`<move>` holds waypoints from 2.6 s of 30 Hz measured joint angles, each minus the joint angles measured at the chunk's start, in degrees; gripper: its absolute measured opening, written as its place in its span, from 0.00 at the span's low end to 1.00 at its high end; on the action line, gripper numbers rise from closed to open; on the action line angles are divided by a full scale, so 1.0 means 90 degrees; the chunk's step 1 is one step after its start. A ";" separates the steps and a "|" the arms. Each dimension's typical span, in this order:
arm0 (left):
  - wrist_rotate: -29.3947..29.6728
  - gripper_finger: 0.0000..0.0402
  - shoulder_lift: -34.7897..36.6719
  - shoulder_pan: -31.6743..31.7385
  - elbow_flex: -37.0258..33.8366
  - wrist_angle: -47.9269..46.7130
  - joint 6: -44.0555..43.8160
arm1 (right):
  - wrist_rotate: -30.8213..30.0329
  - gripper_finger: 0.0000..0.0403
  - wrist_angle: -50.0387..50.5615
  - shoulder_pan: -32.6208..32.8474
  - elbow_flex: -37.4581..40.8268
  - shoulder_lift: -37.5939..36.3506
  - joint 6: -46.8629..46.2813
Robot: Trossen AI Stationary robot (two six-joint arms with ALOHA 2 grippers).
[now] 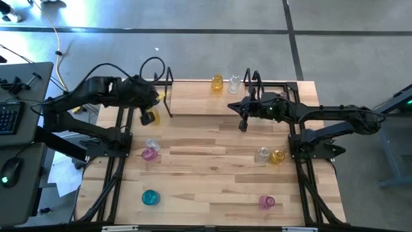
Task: Sort vases onto shelf
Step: Put the top left blue vase on the shelf
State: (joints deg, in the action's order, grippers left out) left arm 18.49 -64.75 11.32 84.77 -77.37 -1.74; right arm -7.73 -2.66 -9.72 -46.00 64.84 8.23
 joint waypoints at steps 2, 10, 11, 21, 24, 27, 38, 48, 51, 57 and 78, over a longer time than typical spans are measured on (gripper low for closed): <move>0.0007 0.01 -0.0052 0.0249 0.0000 -0.0429 0.0092 | 0.0002 0.00 0.0006 0.0065 0.0000 0.0000 0.0110; -0.0225 0.00 -0.0530 0.1573 -0.0063 -0.0521 0.1593 | 0.0008 0.00 0.0023 0.0128 0.0000 0.0000 0.0185; -0.0412 0.00 -0.0601 0.1785 -0.0063 -0.0538 0.1721 | 0.0022 0.00 0.0041 0.0129 0.0000 0.0002 0.0211; -0.1103 0.00 -0.1547 0.3669 -0.0068 -0.0299 0.2797 | 0.0024 0.00 0.0085 0.0129 0.0000 0.0005 0.0648; -0.1092 0.00 -0.1915 0.4125 -0.0068 -0.0266 0.2767 | 0.0024 0.00 0.0085 0.0122 0.0000 0.0005 0.0766; -0.1094 0.00 -0.2233 0.4472 -0.0068 -0.0267 0.2614 | 0.0024 0.00 0.0086 0.0124 0.0000 0.0005 0.0788; -0.1214 0.08 -0.3060 0.4912 -0.0068 -0.0435 0.2319 | 0.0022 0.00 0.0467 0.0126 0.0000 0.0005 0.0090; -0.1330 0.24 -0.3186 0.4960 -0.0531 -0.0408 0.2205 | 0.0019 0.00 0.0721 0.0129 0.0000 0.0007 -0.0202; -0.1140 0.26 -0.3153 0.5003 -0.0943 0.0005 0.2205 | 0.0019 0.00 0.0719 0.0129 0.0000 0.0007 -0.0173; -0.0991 0.26 -0.2963 0.5002 -0.1568 0.0978 0.2210 | 0.0015 0.00 0.0702 0.0129 0.0000 0.0007 -0.0065; 0.0042 0.08 -0.2508 0.4995 -0.1187 0.0378 0.2148 | 0.0015 0.00 0.0631 0.0129 0.0000 0.0007 -0.0056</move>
State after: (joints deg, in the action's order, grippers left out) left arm 18.87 -87.32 56.28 74.08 -73.97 17.59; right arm -7.60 3.02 -8.56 -46.00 64.90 7.73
